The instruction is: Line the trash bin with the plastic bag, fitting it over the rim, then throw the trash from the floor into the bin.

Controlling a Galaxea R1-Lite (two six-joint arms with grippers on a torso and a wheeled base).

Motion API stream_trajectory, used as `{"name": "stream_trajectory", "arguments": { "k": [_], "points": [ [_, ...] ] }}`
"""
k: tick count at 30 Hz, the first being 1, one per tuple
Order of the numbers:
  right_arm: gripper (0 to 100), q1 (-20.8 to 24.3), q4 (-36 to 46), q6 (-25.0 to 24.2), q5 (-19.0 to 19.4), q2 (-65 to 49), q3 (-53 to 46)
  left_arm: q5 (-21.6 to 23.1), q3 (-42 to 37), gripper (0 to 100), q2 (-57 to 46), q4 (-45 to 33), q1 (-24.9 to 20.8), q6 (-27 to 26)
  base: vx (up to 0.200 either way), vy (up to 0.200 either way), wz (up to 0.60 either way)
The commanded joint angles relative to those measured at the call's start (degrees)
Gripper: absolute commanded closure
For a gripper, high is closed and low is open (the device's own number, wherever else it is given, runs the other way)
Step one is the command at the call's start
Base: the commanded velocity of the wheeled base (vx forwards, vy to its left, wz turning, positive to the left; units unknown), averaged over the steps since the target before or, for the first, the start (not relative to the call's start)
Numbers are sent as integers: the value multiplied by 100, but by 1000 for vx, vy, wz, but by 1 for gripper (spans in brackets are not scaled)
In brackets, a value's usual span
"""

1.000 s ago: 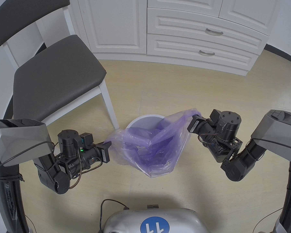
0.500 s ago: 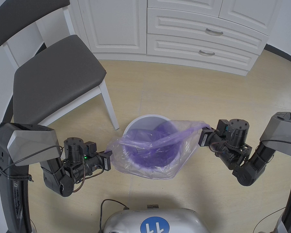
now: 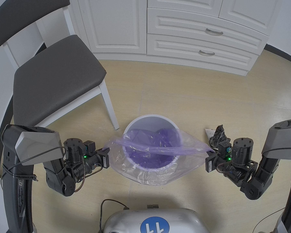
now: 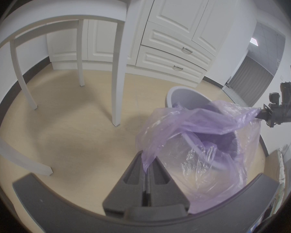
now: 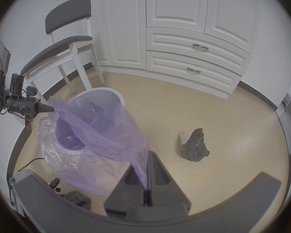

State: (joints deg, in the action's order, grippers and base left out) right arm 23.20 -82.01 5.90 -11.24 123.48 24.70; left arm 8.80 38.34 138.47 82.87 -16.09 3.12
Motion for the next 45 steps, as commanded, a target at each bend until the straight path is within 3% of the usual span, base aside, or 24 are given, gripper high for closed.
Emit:
{"name": "stream_trajectory", "arguments": {
  "k": [1,4,8,25,29,34,45],
  "points": [
    [100,-17,-580,201,-10,669,-88,-362,341,100,329,265,1,-75,0,0,0],
    [100,-140,-799,509,-1,1091,-114,-687,552,100,461,344,-8,-189,0,0,0],
    [100,-219,-799,684,-1,1275,-53,-775,657,100,514,484,-52,-171,0,0,0],
    [100,-281,-799,430,-63,739,299,-1100,842,100,92,484,-298,75,0,0,0],
    [100,-360,-799,315,-63,994,598,-1126,1018,100,277,484,-386,145,0,0,0],
    [100,-448,-799,263,-71,1293,949,-1522,1404,100,426,449,-412,453,0,0,0],
    [100,-553,-799,271,-63,1513,984,-1522,1396,100,514,423,-377,444,0,0,0]
  ]
}}
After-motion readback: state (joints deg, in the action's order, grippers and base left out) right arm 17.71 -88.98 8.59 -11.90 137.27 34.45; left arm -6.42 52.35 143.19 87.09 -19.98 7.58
